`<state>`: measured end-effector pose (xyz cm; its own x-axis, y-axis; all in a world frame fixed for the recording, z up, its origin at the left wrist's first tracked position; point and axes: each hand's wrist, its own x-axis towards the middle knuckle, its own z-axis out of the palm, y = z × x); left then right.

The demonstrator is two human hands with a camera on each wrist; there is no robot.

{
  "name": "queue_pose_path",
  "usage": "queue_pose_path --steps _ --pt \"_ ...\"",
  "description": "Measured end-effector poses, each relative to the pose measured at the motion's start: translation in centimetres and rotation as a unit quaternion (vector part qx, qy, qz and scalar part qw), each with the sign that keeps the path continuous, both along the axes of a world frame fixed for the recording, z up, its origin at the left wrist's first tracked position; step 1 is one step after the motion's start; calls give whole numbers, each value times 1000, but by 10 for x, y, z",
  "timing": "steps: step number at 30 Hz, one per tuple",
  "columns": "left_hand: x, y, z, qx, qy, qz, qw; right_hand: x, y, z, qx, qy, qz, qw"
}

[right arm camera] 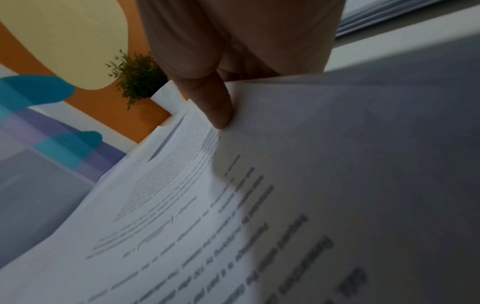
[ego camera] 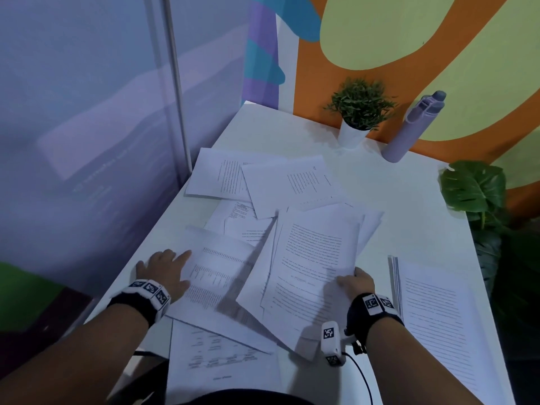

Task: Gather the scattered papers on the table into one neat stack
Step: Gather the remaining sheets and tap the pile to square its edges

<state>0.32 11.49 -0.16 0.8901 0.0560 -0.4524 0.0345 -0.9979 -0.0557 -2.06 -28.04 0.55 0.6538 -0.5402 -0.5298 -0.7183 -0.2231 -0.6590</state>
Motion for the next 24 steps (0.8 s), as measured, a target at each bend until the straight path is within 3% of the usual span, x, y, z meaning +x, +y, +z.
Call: queue_pose_path --steps 3,6,11,15,20,24 --pt "5 -16 7 47 -29 -41 998 -6 -6 -4 -14 -33 -13 999" --pt "12 -36 9 9 -48 -92 995 -15 -9 -3 -69 -74 -12 995" --pt "25 -67 9 -43 47 -131 989 -33 -11 12 -105 -120 2 987" --pt "31 -70 7 -23 5 -148 989 -39 -18 23 -128 -144 -12 981" --pt "26 -67 13 -77 40 -58 995 -34 -25 32 -228 -162 -29 960" --pt "10 -58 12 -108 107 -23 988 -29 -26 38 -227 -217 -77 946"
